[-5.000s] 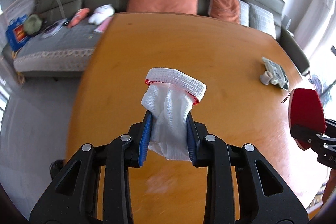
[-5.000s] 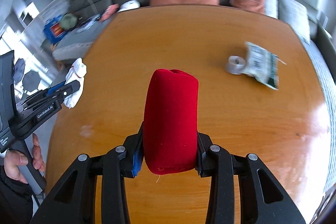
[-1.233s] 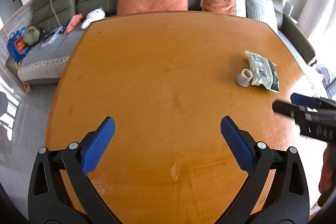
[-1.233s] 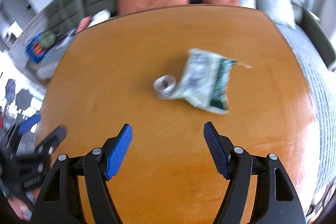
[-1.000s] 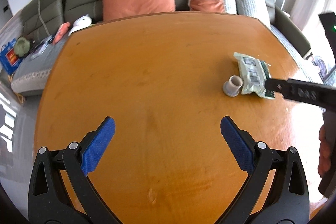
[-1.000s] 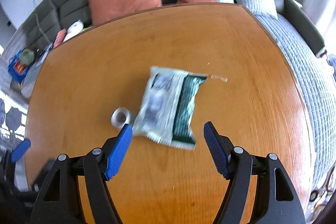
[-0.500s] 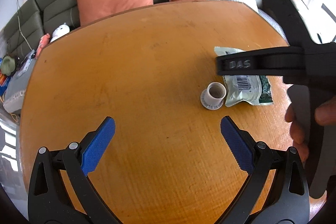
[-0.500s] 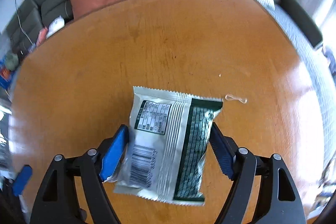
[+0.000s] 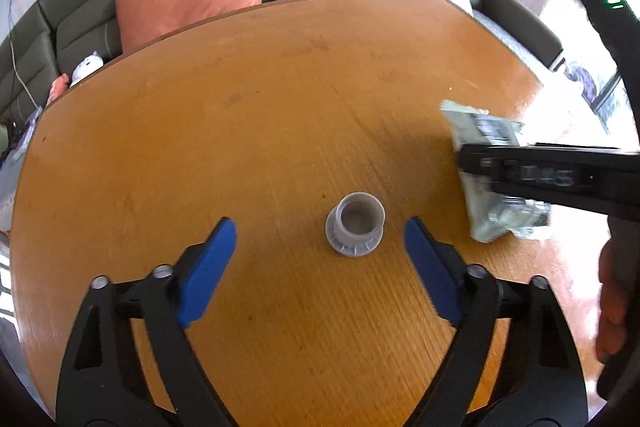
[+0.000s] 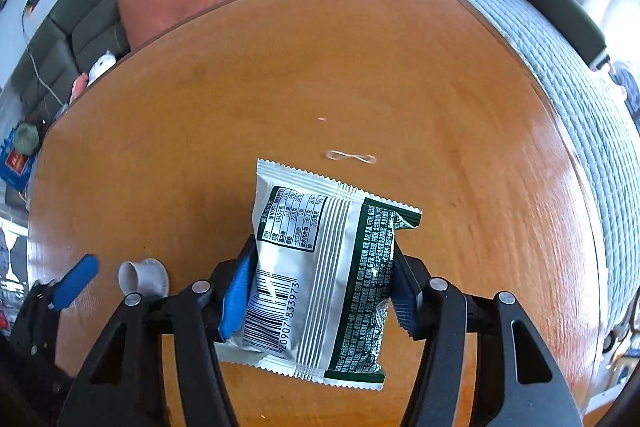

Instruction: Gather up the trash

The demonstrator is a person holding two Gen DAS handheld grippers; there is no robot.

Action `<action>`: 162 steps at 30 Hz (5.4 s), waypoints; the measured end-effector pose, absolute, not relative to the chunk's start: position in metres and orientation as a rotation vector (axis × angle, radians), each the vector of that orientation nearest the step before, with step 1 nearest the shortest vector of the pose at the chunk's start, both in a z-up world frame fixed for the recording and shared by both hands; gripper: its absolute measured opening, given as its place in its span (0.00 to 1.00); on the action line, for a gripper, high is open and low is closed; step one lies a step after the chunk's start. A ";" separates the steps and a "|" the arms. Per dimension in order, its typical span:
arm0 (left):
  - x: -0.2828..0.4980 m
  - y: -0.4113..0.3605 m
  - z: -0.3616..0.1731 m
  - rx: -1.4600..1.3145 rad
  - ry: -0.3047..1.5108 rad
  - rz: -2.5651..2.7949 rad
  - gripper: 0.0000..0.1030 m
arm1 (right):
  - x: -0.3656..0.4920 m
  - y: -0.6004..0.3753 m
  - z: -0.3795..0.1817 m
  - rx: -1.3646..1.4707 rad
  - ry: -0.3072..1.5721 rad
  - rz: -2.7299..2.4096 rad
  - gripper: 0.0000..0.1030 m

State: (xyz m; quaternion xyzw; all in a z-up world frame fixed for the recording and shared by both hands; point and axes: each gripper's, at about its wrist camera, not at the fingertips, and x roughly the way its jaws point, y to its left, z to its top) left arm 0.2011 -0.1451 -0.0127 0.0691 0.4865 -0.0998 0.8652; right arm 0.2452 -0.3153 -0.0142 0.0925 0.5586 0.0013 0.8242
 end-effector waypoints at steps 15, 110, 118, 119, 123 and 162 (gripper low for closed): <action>0.193 -0.126 -0.007 0.079 0.987 -0.240 0.30 | 0.235 -0.300 -0.005 0.176 1.187 0.029 0.58; -0.214 0.430 0.024 -0.447 0.943 0.816 0.94 | -0.089 0.321 0.058 -0.553 1.066 1.050 0.70; -0.195 0.415 0.034 -0.413 0.915 0.737 0.94 | -0.073 0.289 0.069 -0.470 1.074 0.992 0.70; -0.191 0.413 0.035 -0.408 0.912 0.723 0.94 | -0.071 0.286 0.070 -0.459 1.077 0.984 0.70; -0.175 0.401 0.038 -0.388 0.904 0.666 0.94 | -0.059 0.264 0.071 -0.408 1.087 0.939 0.70; -0.015 0.095 0.064 -0.090 0.924 0.087 0.94 | 0.015 -0.094 0.075 -0.009 1.063 0.407 0.73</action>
